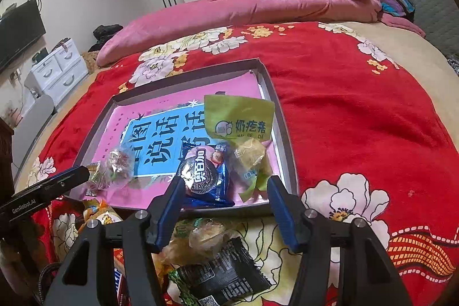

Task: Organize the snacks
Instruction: 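Withdraw both open tools from the tray back over the snack pile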

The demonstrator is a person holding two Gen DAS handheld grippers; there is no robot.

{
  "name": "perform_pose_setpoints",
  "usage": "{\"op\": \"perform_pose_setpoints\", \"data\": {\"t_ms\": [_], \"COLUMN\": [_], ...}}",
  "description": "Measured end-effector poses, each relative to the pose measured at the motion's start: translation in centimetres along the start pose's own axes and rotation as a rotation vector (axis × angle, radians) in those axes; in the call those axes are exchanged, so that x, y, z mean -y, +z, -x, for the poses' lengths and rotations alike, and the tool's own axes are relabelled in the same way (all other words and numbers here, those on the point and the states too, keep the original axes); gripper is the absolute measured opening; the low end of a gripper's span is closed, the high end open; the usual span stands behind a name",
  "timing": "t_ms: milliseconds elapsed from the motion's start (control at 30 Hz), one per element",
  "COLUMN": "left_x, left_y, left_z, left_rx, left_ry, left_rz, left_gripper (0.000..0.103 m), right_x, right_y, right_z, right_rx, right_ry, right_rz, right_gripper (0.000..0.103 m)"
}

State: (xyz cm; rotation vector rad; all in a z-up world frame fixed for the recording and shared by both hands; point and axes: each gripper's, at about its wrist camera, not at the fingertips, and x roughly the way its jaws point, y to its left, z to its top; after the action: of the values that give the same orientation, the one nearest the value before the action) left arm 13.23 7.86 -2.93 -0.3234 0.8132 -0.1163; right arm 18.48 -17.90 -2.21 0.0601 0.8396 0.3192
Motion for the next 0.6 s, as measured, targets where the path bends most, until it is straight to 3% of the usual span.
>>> {"op": "perform_pose_setpoints", "data": {"t_ms": [433, 600], "left_x": [-0.1, -0.1], "left_y": [0.1, 0.2], "left_z": [0.7, 0.9], "left_rx": [0.027, 0.035], "left_ry": [-0.004, -0.006], "left_rz": [0.003, 0.003], "left_gripper": [0.066, 0.067], "right_x": [0.5, 0.5], "right_y": [-0.3, -0.3], "right_z": [1.4, 1.9], "right_rx": [0.034, 0.058], "right_ry": [-0.008, -0.017], "right_rz": [-0.008, -0.005], "right_gripper": [0.06, 0.065]}}
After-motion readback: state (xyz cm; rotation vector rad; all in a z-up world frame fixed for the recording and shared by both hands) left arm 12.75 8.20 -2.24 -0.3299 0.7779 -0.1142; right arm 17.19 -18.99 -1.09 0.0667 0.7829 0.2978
